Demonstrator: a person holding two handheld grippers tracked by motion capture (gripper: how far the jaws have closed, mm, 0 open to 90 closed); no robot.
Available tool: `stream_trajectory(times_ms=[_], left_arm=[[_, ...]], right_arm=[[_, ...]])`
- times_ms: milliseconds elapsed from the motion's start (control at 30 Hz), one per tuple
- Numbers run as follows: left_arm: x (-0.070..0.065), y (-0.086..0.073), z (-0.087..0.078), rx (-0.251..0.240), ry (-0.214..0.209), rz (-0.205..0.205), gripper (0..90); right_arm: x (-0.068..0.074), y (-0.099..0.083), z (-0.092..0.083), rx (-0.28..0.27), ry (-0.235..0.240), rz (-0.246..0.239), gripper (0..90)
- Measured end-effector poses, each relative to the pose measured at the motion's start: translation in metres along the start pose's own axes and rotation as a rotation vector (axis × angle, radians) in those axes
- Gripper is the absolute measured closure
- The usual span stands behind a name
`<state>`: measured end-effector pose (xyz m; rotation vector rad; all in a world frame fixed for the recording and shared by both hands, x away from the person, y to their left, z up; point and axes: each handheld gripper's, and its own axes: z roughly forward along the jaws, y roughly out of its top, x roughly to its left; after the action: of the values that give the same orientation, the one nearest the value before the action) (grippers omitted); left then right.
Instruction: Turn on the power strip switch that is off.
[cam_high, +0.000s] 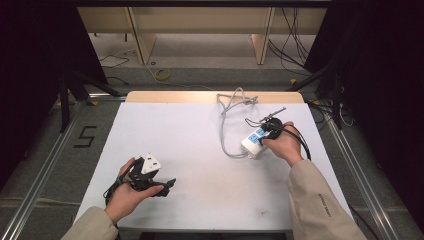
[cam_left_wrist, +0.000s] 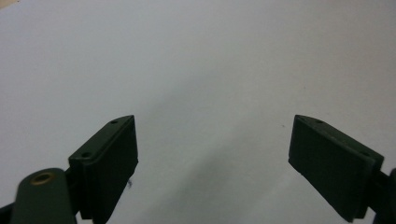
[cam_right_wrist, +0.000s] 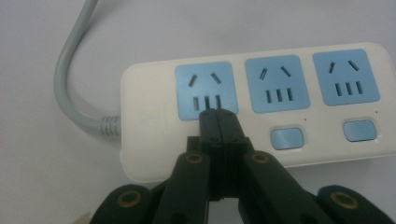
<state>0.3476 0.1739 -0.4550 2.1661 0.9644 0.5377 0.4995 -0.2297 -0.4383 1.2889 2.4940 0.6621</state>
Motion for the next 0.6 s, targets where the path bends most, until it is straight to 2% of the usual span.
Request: stream_trajectory(times_ms=[333,600], left_arm=[[0.0001,0.0001,-0.0003,-0.001,-0.001,-0.002,15.3],[0.0001,0.0001,-0.0002,0.001,0.000,0.000,15.3]], right_arm=[[-0.0005,-0.0003,-0.0005,-0.001,0.000,0.000,90.0],[-0.0006,0.0008,-0.0067,-0.037,-0.007,-0.001,88.4]])
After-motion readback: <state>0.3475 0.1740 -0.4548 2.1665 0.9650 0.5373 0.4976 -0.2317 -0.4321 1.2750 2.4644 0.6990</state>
